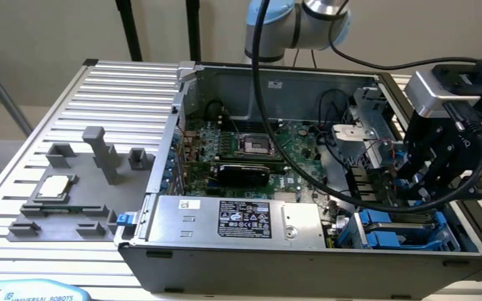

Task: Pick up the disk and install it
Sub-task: 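Insert the first disk wire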

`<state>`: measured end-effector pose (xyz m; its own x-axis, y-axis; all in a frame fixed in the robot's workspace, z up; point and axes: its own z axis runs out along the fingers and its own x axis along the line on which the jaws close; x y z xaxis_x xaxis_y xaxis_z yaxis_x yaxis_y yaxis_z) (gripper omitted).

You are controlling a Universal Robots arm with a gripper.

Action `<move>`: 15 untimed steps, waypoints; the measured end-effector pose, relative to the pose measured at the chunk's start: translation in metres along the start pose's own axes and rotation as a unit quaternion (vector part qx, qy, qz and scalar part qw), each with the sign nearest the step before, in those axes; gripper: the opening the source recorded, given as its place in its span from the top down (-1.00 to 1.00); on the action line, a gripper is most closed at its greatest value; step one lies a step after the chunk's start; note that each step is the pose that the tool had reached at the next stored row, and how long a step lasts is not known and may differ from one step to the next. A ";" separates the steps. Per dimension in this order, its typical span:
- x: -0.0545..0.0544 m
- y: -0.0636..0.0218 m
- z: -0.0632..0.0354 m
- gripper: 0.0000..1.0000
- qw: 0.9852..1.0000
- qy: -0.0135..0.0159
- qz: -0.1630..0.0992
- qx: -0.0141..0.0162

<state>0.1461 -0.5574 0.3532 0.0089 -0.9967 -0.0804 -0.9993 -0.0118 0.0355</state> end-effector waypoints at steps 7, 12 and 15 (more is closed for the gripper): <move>0.017 0.0044 -0.0034 0.21 1.000 0.000 0.000 0.000; 0.029 -0.0022 -0.0047 0.21 1.000 -0.003 0.000 0.000; 0.033 -0.0120 -0.0054 0.21 1.000 -0.005 0.000 0.000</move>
<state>0.1586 -0.5903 0.3555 0.0089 -0.9959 -0.0901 -0.9993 -0.0122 0.0358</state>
